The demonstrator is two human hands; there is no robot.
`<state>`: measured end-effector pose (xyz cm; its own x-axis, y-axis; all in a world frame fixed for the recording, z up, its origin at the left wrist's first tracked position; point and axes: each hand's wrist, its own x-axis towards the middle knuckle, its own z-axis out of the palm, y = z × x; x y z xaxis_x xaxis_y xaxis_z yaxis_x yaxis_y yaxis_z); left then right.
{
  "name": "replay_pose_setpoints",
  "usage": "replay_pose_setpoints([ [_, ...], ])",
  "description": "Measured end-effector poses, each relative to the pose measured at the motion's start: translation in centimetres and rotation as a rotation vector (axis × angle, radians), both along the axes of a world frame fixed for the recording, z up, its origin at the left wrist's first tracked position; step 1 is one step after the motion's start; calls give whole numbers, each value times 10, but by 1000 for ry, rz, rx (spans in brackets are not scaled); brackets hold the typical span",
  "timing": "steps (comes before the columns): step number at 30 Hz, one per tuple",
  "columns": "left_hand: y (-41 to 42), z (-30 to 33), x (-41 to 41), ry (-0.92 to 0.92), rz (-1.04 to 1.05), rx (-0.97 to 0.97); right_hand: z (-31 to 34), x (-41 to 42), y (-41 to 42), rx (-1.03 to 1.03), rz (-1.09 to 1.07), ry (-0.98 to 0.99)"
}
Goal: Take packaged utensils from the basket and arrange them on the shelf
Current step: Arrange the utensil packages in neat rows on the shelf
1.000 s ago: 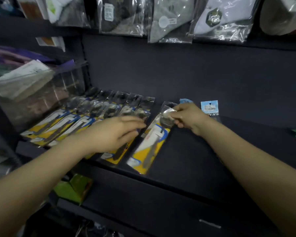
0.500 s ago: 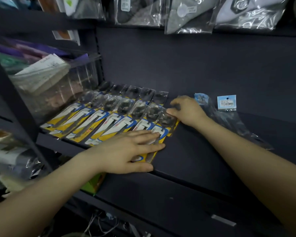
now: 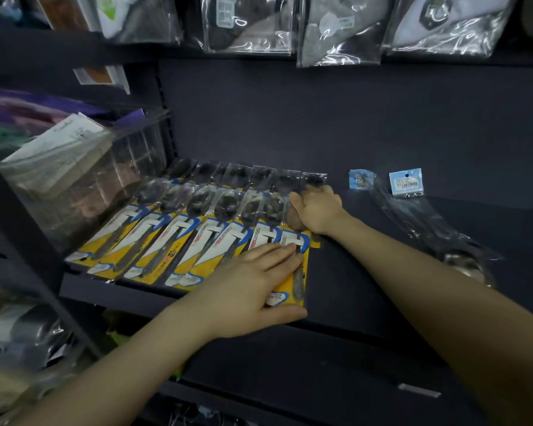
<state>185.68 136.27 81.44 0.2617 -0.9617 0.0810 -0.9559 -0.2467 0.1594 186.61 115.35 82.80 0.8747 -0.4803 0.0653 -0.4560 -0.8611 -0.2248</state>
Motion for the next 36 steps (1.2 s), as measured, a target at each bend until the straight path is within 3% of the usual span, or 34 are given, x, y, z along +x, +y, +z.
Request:
replay_pose_setpoints([
  [9, -3, 2, 11, 28, -87, 42, 4, -31, -9, 155, 23, -240],
  [14, 6, 8, 16, 72, -88, 19, 9, -62, -18, 99, 194, -28],
  [17, 21, 16, 33, 80, -28, 37, 12, -66, -22, 212, 186, 45],
  [24, 34, 8, 41, -12, 57, 125, 7, -56, -22, 223, 128, 55],
  [29, 33, 7, 32, -8, 78, 128, 15, -51, -2, 150, 137, -268],
  [34, 31, 8, 28, -2, 102, 135, 14, -29, 4, 188, -17, -276],
  [36, 31, 8, 26, 3, 105, 132, 17, -24, 2, 332, -53, -345],
])
